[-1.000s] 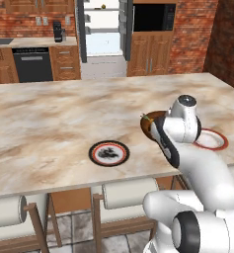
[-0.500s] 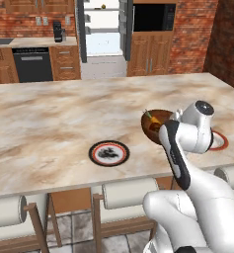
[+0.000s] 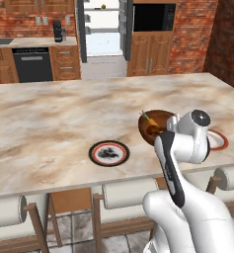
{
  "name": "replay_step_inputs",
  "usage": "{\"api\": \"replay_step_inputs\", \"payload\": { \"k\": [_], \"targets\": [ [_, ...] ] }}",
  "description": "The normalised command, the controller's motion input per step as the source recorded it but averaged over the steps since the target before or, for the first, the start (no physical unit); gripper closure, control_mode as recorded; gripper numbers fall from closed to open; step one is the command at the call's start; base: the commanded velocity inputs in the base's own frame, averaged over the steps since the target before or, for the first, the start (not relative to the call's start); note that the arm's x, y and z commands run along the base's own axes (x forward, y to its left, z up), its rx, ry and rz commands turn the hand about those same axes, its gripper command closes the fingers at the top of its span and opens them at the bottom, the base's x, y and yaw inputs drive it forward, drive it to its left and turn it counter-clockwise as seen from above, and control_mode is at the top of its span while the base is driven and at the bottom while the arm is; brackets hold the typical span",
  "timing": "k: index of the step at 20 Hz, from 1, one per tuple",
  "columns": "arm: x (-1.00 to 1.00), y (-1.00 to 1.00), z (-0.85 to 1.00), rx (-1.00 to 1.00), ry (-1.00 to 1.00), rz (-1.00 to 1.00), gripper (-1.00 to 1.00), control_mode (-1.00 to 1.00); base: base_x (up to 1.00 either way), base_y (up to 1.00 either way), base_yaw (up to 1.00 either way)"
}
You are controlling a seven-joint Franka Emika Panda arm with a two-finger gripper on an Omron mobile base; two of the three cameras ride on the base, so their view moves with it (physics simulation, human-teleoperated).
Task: Pick the chicken drumstick and carrot from their plates and place them in the bowl. Then put the bowl in the fridge.
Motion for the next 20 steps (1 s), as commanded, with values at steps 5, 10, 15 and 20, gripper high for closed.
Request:
{"api": "replay_step_inputs", "payload": {
  "k": [5, 10, 15, 20],
  "targets": [
    [0.0, 0.0, 0.0, 0.0, 0.0, 0.0, 1.0, -1.0, 0.0, 0.0, 0.0],
    [0.0, 0.0, 0.0, 0.0, 0.0, 0.0, 1.0, 1.0, 0.0, 0.0, 0.0],
    [0.0, 0.0, 0.0, 0.0, 0.0, 0.0, 1.0, 1.0, 0.0, 0.0, 0.0],
    [0.0, 0.0, 0.0, 0.0, 0.0, 0.0, 1.0, 1.0, -0.04, 0.0, 0.0]
  ]
}}
